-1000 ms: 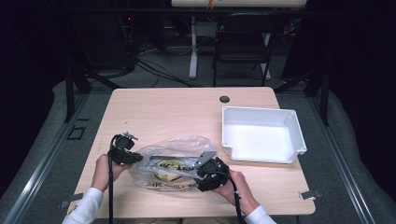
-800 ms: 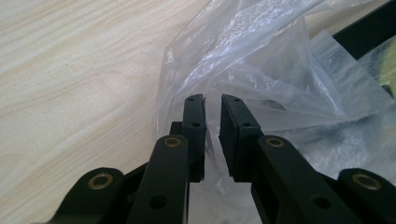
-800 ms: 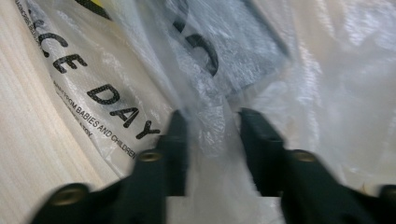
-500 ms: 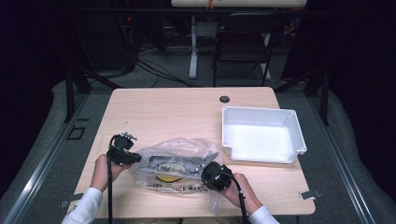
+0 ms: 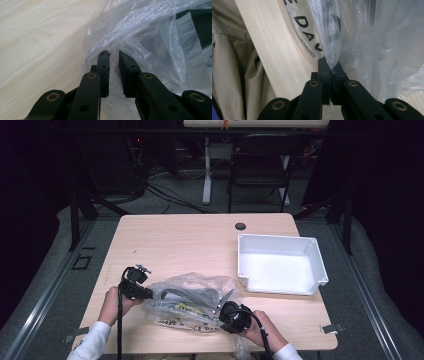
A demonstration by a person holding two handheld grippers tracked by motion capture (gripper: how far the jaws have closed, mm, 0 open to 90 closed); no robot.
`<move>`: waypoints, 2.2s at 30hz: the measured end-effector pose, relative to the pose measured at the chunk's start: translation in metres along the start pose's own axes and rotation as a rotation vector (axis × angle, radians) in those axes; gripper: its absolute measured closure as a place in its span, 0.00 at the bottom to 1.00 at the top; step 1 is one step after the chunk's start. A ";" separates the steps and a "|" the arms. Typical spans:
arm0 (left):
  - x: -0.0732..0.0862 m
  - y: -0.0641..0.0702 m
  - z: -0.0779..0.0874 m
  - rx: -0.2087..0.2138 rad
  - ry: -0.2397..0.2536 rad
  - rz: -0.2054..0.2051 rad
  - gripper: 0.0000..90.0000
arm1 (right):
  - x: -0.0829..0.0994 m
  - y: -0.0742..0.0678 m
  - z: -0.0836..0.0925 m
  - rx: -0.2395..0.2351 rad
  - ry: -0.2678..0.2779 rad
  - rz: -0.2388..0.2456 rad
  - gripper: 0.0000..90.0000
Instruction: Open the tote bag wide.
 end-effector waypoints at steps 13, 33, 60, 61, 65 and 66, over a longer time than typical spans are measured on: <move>0.005 0.006 -0.005 -0.057 -0.102 -0.062 0.88 | 0.004 -0.006 -0.002 -0.067 -0.072 0.023 0.98; -0.001 0.000 0.000 -0.067 -0.023 -0.022 0.71 | -0.018 0.025 0.055 0.136 0.356 -0.085 0.57; -0.012 0.007 0.042 0.068 0.111 0.028 0.31 | -0.031 0.048 0.053 0.295 0.357 -0.190 0.63; -0.012 0.007 0.041 0.067 0.113 0.028 0.31 | -0.032 0.051 0.046 0.313 0.334 -0.202 0.67; -0.010 0.003 0.029 0.057 0.091 0.029 0.44 | -0.035 0.059 0.026 0.295 0.270 -0.220 0.87; -0.009 0.002 0.025 0.062 0.086 0.029 0.47 | -0.034 0.060 0.024 0.300 0.269 -0.224 0.91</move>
Point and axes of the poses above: each handheld gripper's, and its own axes: z roughly backward along the jaws, x roughly out of its underside, y roughly to its right, the point moved 5 cm from there along -z, roughly forward along the jaws, and after that the axes turned 4 degrees about y, right-handed, at the moved point
